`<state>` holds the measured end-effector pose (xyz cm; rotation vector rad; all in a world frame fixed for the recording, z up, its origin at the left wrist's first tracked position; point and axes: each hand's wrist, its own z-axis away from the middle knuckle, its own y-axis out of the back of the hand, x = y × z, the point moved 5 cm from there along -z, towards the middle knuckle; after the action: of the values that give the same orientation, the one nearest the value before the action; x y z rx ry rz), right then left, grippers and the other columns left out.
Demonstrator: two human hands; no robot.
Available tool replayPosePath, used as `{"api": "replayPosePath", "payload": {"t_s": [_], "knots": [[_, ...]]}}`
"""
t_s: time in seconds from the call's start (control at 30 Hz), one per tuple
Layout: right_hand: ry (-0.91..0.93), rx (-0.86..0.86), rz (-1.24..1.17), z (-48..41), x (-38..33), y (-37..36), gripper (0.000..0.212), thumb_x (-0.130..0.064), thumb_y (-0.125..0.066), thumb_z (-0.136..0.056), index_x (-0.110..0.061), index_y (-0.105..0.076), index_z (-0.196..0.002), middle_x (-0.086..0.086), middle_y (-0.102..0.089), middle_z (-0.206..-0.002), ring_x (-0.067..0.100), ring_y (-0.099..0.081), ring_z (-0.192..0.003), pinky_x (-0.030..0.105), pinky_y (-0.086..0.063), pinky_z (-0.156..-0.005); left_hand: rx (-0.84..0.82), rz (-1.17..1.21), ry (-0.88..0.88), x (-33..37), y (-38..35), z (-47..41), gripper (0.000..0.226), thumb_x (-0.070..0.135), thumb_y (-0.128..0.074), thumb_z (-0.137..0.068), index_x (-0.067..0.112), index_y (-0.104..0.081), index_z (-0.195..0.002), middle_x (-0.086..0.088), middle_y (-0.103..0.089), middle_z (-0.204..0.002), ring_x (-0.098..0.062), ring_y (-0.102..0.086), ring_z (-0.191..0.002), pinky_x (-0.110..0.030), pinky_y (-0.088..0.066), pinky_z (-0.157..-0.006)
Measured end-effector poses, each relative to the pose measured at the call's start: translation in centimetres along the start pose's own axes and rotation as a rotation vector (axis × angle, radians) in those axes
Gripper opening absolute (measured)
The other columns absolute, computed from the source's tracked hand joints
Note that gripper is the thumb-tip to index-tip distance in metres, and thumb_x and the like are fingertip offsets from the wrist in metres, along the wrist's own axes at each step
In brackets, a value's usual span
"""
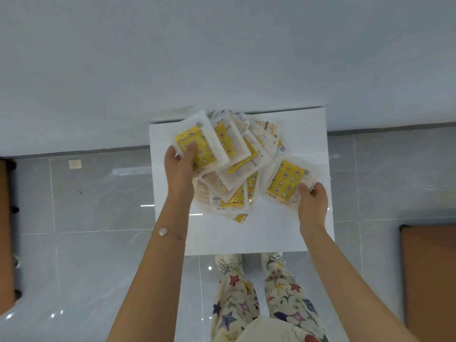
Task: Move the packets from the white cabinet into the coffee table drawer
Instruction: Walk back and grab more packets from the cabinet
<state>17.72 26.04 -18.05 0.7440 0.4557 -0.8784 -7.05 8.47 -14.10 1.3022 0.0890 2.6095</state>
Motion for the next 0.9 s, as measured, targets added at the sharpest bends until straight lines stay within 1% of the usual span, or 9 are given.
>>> {"api": "replayPosePath", "payload": {"t_s": [0.07,0.13,0.2,0.27,0.37,0.53,0.63,0.8,0.9], "knots": [[-0.017,0.011,-0.017,0.0,0.4,0.7,0.008,-0.013,-0.049,-0.095,-0.006,-0.052,-0.093,0.001,-0.055,-0.079,0.016,-0.051,-0.069,0.025,-0.043,-0.059,-0.036,-0.169,-0.014,-0.5,-2.4,0.3,0.009,0.018,-0.066,-0.087,0.016,-0.058,-0.091,0.004,-0.065,-0.086,-0.01,-0.064,-0.076,-0.027,-0.054,-0.069],[-0.032,0.007,-0.028,-0.1,0.7,1.3,0.007,-0.013,-0.05,-0.094,-0.008,-0.052,-0.09,0.002,-0.058,-0.081,0.019,-0.054,-0.072,0.028,-0.045,-0.062,0.019,-0.319,-0.073,-1.0,-4.0,0.4,0.017,0.023,-0.068,-0.084,0.012,-0.056,-0.087,0.003,-0.059,-0.082,-0.01,-0.057,-0.072,-0.029,-0.049,-0.069],[-0.048,-0.005,-0.046,0.0,0.8,1.9,0.005,-0.013,-0.051,-0.094,-0.01,-0.054,-0.093,0.002,-0.063,-0.086,0.019,-0.06,-0.076,0.03,-0.048,-0.065,0.078,-0.465,-0.124,-1.7,-5.0,0.2,0.031,0.033,-0.071,-0.078,0.009,-0.058,-0.093,-0.006,-0.058,-0.104,-0.02,-0.056,-0.092,-0.036,-0.049,-0.085],[-0.053,-0.017,-0.068,0.1,0.9,2.3,0.006,-0.013,-0.05,-0.095,-0.013,-0.056,-0.097,0.0,-0.066,-0.091,0.017,-0.063,-0.081,0.029,-0.049,-0.067,0.095,-0.664,-0.169,-2.3,-5.8,0.5,0.042,0.035,-0.073,-0.079,0.007,-0.059,-0.107,-0.013,-0.046,-0.129,-0.029,-0.043,-0.116,-0.036,-0.033,-0.101],[-0.05,-0.022,-0.113,0.2,0.7,2.8,0.014,-0.014,-0.05,-0.096,-0.016,-0.059,-0.106,-0.001,-0.069,-0.098,0.016,-0.067,-0.089,0.032,-0.052,-0.072,0.106,-0.829,-0.301,-2.5,-6.6,1.8,0.049,0.033,-0.071,-0.082,0.004,-0.056,-0.119,-0.014,-0.04,-0.143,-0.035,-0.034,-0.128,-0.037,-0.025,-0.102],[-0.026,0.008,-0.177,0.6,-0.4,3.1,0.019,-0.013,-0.05,-0.097,-0.029,-0.059,-0.094,-0.005,-0.069,-0.095,0.014,-0.067,-0.088,0.03,-0.052,-0.073,0.119,-0.849,-0.385,-3.3,-6.5,2.9,0.049,0.028,-0.069,-0.084,0.005,-0.054,-0.125,-0.007,-0.04,-0.147,-0.029,-0.032,-0.135,-0.051,-0.03,-0.105],[-0.016,0.018,-0.193,0.7,-0.6,3.3,0.016,-0.013,-0.05,-0.097,-0.027,-0.058,-0.095,-0.004,-0.068,-0.093,0.015,-0.066,-0.087,0.029,-0.052,-0.072,0.11,-0.792,-0.489,-3.1,-6.5,3.6,0.041,0.016,-0.071,-0.081,0.001,-0.056,-0.116,-0.011,-0.048,-0.13,-0.029,-0.048,-0.119,-0.051,-0.04,-0.1],[0.001,0.009,-0.206,1.2,-0.7,3.3,0.013,-0.013,-0.05,-0.097,-0.021,-0.058,-0.103,-0.004,-0.068,-0.093,0.013,-0.066,-0.086,0.024,-0.05,-0.067,0.025,-0.768,-0.624,-2.7,-7.5,4.4,0.031,0.005,-0.069,-0.08,0.0,-0.056,-0.107,-0.013,-0.047,-0.12,-0.025,-0.047,-0.11,-0.041,-0.045,-0.097],[0.006,-0.005,-0.215,1.5,-0.5,3.2,0.013,-0.013,-0.05,-0.098,-0.02,-0.058,-0.105,-0.005,-0.067,-0.094,0.012,-0.066,-0.086,0.023,-0.05,-0.068,0.015,-0.761,-0.607,-2.9,-7.5,4.3,0.026,0.005,-0.068,-0.083,0.002,-0.056,-0.106,-0.012,-0.04,-0.137,-0.023,-0.041,-0.122,-0.034,-0.04,-0.101]]}}
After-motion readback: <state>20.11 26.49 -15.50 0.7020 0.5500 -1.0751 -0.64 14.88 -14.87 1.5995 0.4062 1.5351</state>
